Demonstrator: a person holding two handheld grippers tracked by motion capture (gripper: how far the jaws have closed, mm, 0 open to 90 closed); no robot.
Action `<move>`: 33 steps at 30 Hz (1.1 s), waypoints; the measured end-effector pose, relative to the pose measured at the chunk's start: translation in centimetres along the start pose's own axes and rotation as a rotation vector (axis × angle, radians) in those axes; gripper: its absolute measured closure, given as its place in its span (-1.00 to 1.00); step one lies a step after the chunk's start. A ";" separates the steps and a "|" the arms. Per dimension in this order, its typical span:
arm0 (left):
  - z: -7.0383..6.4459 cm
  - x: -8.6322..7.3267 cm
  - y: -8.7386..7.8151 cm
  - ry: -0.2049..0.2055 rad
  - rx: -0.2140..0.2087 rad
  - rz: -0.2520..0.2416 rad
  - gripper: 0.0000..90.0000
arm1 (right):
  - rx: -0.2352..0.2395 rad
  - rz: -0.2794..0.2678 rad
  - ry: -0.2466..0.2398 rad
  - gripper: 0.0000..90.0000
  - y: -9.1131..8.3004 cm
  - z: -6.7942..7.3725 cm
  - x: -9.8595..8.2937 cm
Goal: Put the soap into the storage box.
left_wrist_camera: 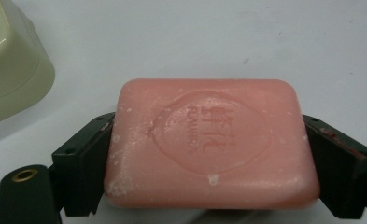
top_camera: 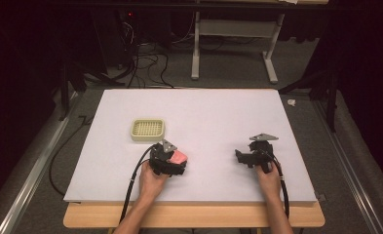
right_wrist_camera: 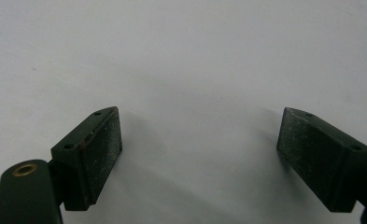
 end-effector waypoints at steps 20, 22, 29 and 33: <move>0.0 0.4 -1.2 -0.006 -0.007 -0.032 -0.69 | 0.001 0.000 0.000 -0.68 0.0 0.0 0.0; 0.2 0.5 -1.5 -0.011 -0.013 -0.036 -0.69 | 0.001 0.001 0.002 -0.68 0.0 0.0 0.0; 0.6 0.5 -2.4 -0.029 -0.018 -0.055 -0.69 | 0.001 0.000 0.001 -0.68 0.0 0.0 0.0; 1.0 0.7 -3.0 -0.038 -0.018 -0.068 -0.69 | 0.001 0.000 0.002 -0.68 0.0 0.0 0.0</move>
Point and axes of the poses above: each handheld gripper's, and its own axes: y roughly forward along the jaws, x roughly out of its top, z roughly to its left, the point moved 10 cm from there along y, roughly forward along the jaws
